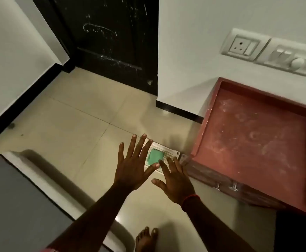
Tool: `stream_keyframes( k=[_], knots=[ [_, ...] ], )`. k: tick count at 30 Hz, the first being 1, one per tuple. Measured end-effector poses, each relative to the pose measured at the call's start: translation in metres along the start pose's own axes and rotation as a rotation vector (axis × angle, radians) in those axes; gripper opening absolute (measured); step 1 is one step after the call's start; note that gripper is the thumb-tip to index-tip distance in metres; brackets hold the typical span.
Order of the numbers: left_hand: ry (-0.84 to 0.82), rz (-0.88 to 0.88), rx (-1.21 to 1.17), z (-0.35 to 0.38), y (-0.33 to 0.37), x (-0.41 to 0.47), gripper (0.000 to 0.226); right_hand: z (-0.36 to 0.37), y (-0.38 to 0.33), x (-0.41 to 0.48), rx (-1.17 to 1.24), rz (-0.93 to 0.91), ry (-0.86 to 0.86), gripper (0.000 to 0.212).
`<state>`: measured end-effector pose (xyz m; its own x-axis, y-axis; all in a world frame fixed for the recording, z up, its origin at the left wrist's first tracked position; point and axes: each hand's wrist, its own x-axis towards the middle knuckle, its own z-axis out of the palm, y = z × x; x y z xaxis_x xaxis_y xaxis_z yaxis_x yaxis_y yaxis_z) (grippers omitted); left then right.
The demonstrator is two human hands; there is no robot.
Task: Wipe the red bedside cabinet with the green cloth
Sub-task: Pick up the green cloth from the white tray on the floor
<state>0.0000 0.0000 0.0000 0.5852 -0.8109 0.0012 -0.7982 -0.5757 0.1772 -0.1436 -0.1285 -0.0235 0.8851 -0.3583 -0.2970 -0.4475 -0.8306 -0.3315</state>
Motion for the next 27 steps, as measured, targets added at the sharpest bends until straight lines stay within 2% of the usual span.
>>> stream_keyframes(
  k=[8,13,18,23,27],
  knots=[
    [0.009,0.028,0.101,0.123,-0.065,0.021,0.089,0.125,0.022,0.101,-0.003,0.006,-0.090,0.065],
    [0.020,0.080,0.139,0.201,-0.088,0.032,0.090,0.198,0.056,0.156,0.001,0.083,-0.100,0.058],
    [0.025,0.166,0.176,0.258,-0.100,0.049,0.089,0.241,0.076,0.205,0.008,0.141,-0.144,0.069],
    [0.014,0.147,0.181,0.294,-0.108,0.065,0.091,0.254,0.081,0.235,-0.020,0.154,-0.100,0.069],
    [0.051,0.123,0.174,0.307,-0.111,0.074,0.092,0.266,0.089,0.247,0.008,0.176,-0.131,0.076]
  ],
)
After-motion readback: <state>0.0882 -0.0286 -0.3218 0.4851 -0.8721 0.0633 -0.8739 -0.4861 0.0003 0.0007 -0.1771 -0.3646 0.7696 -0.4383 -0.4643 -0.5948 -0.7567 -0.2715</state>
